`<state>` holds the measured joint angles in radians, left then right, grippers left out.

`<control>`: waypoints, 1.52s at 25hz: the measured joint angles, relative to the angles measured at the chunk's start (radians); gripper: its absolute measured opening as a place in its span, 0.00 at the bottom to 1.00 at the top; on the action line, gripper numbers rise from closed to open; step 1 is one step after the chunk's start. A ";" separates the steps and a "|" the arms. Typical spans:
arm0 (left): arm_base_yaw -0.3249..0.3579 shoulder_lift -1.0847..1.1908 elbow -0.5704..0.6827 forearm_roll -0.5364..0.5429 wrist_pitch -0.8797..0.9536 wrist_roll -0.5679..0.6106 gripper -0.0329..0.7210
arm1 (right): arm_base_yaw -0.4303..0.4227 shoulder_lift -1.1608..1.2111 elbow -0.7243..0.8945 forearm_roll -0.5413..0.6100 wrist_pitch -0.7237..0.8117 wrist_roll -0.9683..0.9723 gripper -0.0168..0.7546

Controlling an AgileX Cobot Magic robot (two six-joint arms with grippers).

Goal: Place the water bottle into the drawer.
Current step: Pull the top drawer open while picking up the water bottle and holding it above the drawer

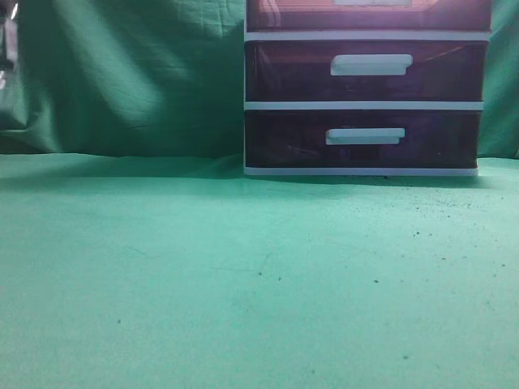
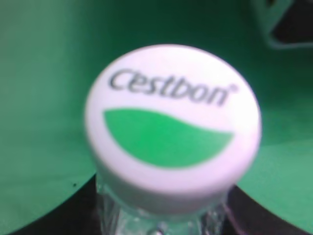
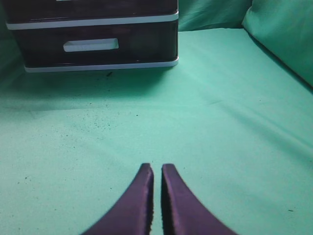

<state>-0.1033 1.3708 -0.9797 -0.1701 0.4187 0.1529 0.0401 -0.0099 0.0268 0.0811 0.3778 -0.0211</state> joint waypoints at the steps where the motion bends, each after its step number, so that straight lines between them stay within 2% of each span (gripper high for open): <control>1: -0.020 -0.027 -0.022 0.002 0.029 0.000 0.43 | 0.000 0.000 0.000 0.000 0.000 0.000 0.08; 7: -0.097 -0.197 -0.057 0.021 0.136 0.000 0.43 | 0.000 0.000 0.002 -0.035 -0.039 -0.010 0.08; 10: -0.111 -0.273 -0.057 0.023 0.223 0.000 0.43 | 0.000 0.000 0.004 -0.077 -0.235 -0.014 0.08; 14: -0.111 -0.336 -0.057 0.018 0.333 0.000 0.43 | 0.000 0.000 0.004 -0.079 -0.627 0.001 0.08; 16: -0.111 -0.358 -0.057 -0.003 0.346 0.000 0.43 | 0.000 0.000 0.001 -0.079 -0.737 0.003 0.08; 19: -0.111 -0.368 -0.057 -0.029 0.346 0.000 0.43 | 0.000 0.048 -0.090 -0.079 -0.626 0.003 0.08; 24: -0.111 -0.368 -0.057 -0.035 0.346 0.000 0.43 | 0.000 0.297 -0.333 -0.066 -0.423 0.003 0.08; 28: -0.111 -0.368 -0.057 -0.035 0.344 0.000 0.43 | 0.000 0.489 -0.458 -0.064 -0.389 0.003 0.08; 31: -0.111 -0.368 -0.057 -0.055 0.338 0.002 0.43 | 0.000 0.657 -0.533 -0.089 -0.424 -0.018 0.08; 32: -0.111 -0.368 -0.057 -0.065 0.338 0.011 0.43 | 0.002 0.707 -0.569 -0.122 -0.432 -0.028 0.08; 34: -0.111 -0.368 -0.057 -0.090 0.337 0.044 0.43 | 0.029 0.828 -0.651 -0.269 -0.449 -0.045 0.08; 36: -0.111 -0.368 -0.057 -0.114 0.332 0.080 0.43 | 0.074 0.943 -0.742 -0.488 -0.468 -0.064 0.08; 38: -0.112 -0.366 -0.057 -0.125 0.330 0.090 0.43 | 0.127 1.064 -0.835 -0.772 -0.471 -0.099 0.08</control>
<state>-0.2158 1.0043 -1.0368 -0.2947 0.7490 0.2427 0.1668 1.0546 -0.8077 -0.6908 -0.0928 -0.1205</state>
